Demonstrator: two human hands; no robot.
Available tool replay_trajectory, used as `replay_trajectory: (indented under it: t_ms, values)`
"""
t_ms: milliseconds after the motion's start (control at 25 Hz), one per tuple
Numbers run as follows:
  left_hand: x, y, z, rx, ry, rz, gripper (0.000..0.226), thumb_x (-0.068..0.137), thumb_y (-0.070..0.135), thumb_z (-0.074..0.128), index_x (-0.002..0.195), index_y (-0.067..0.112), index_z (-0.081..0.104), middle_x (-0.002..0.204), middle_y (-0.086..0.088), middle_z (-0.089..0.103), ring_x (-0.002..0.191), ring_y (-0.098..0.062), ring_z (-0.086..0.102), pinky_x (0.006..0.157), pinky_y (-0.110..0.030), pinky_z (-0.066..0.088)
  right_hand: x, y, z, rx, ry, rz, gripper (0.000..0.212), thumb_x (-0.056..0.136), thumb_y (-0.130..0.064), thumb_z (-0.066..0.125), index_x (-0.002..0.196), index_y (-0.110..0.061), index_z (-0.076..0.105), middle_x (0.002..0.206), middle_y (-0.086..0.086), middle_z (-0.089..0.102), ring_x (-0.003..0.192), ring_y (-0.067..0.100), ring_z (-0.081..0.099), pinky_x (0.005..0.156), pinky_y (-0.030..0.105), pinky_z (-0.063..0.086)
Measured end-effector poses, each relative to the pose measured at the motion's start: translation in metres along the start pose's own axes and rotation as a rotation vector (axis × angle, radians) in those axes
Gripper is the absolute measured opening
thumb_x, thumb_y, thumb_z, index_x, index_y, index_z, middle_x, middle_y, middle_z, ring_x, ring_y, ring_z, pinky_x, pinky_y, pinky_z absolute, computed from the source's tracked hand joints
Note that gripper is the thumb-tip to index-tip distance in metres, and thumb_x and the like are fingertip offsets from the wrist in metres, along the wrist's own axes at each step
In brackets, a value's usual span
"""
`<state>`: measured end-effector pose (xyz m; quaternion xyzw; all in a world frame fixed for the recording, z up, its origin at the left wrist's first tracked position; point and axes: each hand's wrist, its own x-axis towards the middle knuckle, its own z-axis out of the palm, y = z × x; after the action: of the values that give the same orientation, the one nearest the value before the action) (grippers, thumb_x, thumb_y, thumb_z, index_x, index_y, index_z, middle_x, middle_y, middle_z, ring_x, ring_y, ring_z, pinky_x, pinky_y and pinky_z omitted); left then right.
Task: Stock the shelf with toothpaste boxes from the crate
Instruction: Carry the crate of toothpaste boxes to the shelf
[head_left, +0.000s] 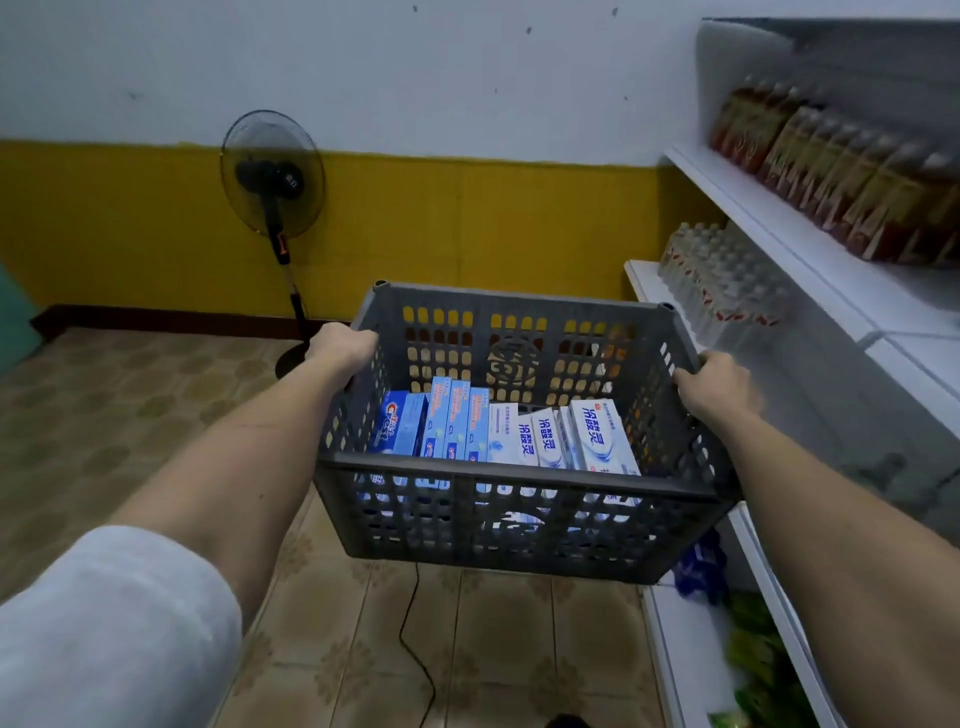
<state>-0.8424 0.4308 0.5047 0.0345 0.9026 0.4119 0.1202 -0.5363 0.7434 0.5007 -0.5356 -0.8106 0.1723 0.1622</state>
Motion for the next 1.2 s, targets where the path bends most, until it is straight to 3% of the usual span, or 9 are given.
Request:
replay_trajectory:
  t_ms: [240, 360, 560, 760, 1040, 1200]
  values:
    - [0.137, 0.048, 0.081, -0.04, -0.021, -0.093, 0.065, 0.071, 0.045, 0.051, 0.116, 0.002, 0.066, 0.106, -0.024, 0.07, 0.095, -0.044, 0.068, 0.062, -0.037, 0.05, 0.147, -0.032, 0.062, 0.021, -0.082, 0.012, 0.029, 0.09, -0.038, 0.056, 0.108, -0.016, 0.063, 0.097, 0.011, 0.066, 0.089, 0.034, 0.062, 0.07, 0.035, 0.047]
    - [0.185, 0.077, 0.111, -0.051, -0.005, -0.113, 0.063, 0.073, 0.044, 0.051, 0.116, 0.001, 0.065, 0.106, -0.023, 0.07, 0.094, -0.044, 0.068, 0.068, -0.041, 0.055, 0.212, -0.05, 0.083, 0.041, -0.127, 0.013, 0.029, 0.092, -0.038, 0.054, 0.109, -0.016, 0.061, 0.098, 0.012, 0.066, 0.087, 0.033, 0.061, 0.073, 0.037, 0.048]
    - [0.249, 0.125, 0.144, -0.043, 0.039, -0.096, 0.052, 0.083, 0.046, 0.055, 0.11, 0.003, 0.065, 0.098, -0.019, 0.07, 0.085, -0.038, 0.068, 0.064, -0.036, 0.051, 0.298, -0.089, 0.11, 0.064, -0.098, 0.001, 0.028, 0.096, -0.037, 0.051, 0.113, -0.015, 0.059, 0.108, 0.014, 0.065, 0.098, 0.035, 0.061, 0.074, 0.037, 0.043]
    - [0.349, 0.154, 0.184, 0.036, 0.036, -0.086, 0.051, 0.088, 0.044, 0.055, 0.119, 0.003, 0.062, 0.11, -0.017, 0.067, 0.093, -0.036, 0.064, 0.081, -0.04, 0.055, 0.372, -0.126, 0.155, 0.048, -0.076, 0.031, 0.026, 0.096, -0.036, 0.051, 0.109, -0.015, 0.058, 0.107, 0.014, 0.065, 0.098, 0.036, 0.061, 0.073, 0.036, 0.042]
    - [0.517, 0.189, 0.265, 0.161, -0.144, -0.022, 0.054, 0.092, 0.046, 0.054, 0.118, -0.001, 0.062, 0.112, -0.018, 0.066, 0.094, -0.037, 0.063, 0.068, -0.036, 0.048, 0.45, -0.159, 0.251, 0.111, -0.089, 0.284, 0.032, 0.094, -0.033, 0.055, 0.114, -0.008, 0.062, 0.11, 0.019, 0.067, 0.102, 0.038, 0.062, 0.079, 0.037, 0.046]
    - [0.592, 0.233, 0.316, 0.281, -0.298, 0.074, 0.053, 0.092, 0.048, 0.052, 0.108, -0.002, 0.062, 0.096, -0.017, 0.068, 0.082, -0.033, 0.065, 0.066, -0.04, 0.054, 0.47, -0.157, 0.292, 0.214, -0.07, 0.53, 0.03, 0.091, -0.034, 0.058, 0.101, -0.007, 0.066, 0.101, 0.022, 0.068, 0.097, 0.039, 0.064, 0.083, 0.039, 0.051]
